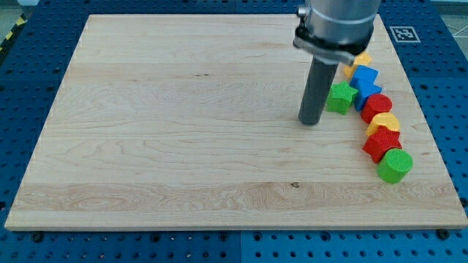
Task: Push the green star a bit left
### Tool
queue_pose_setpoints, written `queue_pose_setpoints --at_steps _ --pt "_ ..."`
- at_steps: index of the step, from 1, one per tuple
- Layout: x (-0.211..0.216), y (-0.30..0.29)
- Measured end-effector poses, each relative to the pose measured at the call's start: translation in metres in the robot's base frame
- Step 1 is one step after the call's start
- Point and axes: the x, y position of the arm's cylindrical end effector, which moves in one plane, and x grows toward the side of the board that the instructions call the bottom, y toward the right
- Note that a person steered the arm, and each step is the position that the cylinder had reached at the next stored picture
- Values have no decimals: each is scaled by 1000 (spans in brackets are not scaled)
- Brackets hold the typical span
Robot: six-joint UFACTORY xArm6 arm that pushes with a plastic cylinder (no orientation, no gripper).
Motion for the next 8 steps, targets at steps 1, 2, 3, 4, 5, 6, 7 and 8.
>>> queue_pose_setpoints --at_steps 1,2,3,4,5,6,7,8 --pt "59 8" --pt "120 56" --pt "138 123" --pt "122 141" --pt "96 142" --pt "88 146" --pt "82 140" --pt "82 139"
